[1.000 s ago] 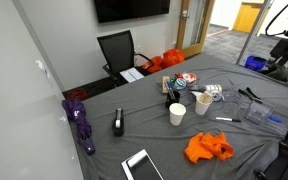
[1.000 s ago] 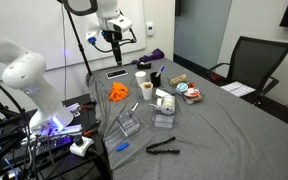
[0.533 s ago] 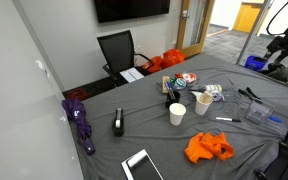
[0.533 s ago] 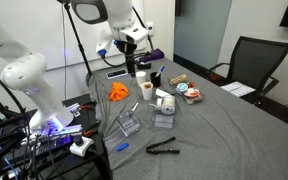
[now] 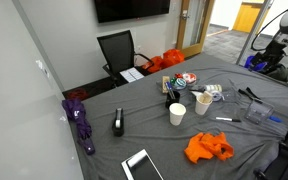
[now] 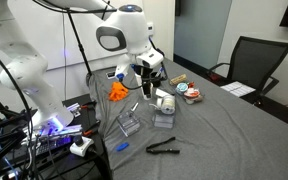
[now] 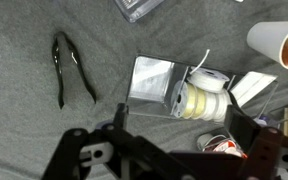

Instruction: Move the black tongs to the left.

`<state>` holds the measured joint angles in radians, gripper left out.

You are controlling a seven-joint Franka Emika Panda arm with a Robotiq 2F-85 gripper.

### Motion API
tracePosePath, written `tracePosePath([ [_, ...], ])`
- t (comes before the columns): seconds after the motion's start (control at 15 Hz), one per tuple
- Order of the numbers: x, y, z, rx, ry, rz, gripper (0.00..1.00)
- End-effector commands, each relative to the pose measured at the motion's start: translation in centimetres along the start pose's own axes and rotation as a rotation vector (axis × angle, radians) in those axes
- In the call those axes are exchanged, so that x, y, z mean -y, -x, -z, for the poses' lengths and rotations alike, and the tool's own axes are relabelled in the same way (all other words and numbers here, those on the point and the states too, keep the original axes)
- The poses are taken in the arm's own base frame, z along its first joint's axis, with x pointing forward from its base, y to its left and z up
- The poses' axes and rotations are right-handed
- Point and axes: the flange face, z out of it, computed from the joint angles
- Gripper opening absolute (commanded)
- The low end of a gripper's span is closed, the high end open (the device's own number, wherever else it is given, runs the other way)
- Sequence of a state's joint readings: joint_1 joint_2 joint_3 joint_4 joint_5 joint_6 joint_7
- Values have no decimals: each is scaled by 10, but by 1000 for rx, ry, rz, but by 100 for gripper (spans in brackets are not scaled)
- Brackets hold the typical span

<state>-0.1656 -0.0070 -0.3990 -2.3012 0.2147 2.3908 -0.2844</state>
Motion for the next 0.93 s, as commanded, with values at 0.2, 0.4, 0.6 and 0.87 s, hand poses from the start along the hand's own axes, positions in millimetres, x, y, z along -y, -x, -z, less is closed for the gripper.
tracePosePath([
  [0.2,-8,-6,-21,3,60,27,100],
  [0.4,-8,-8,-19,-1,62,29,100],
  [0.6,-17,-12,-37,-20,72,-1,100],
  [0.87,-36,-19,-61,-40,75,-60,100],
])
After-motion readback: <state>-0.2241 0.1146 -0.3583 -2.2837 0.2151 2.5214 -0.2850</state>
